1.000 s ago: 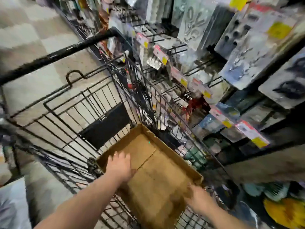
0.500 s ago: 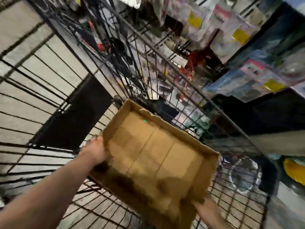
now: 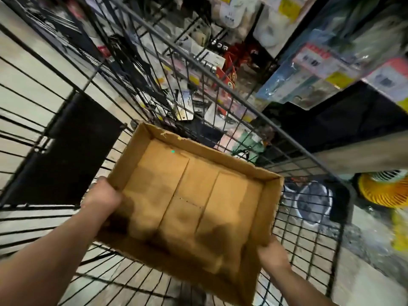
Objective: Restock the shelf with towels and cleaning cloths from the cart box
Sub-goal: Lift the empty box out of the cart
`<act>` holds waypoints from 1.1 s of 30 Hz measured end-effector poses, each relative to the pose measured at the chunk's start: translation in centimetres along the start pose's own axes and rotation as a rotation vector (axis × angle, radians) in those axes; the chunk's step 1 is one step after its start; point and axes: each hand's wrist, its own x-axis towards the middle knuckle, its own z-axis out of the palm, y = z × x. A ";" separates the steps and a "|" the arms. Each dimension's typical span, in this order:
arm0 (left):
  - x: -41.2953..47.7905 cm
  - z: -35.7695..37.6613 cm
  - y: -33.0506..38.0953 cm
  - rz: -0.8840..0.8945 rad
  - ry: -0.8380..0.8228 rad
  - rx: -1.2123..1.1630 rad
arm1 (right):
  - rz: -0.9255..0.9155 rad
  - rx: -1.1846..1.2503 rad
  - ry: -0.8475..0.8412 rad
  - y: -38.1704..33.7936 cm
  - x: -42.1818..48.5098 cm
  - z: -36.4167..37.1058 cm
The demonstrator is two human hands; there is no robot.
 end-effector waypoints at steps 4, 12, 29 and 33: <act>-2.3 -1.5 0.1 -0.025 0.041 -0.046 | -0.097 0.022 0.041 0.3 -1.9 -2.0; -8.2 -5.2 -0.7 0.038 0.178 -0.202 | -0.170 0.082 0.122 1.0 -6.4 -5.2; -36.9 -12.0 0.3 0.660 0.463 -0.349 | -0.349 0.649 0.636 23.1 -24.1 -17.2; -46.8 -8.0 2.7 0.863 0.420 -0.321 | -0.210 0.738 0.742 34.1 -27.0 -18.2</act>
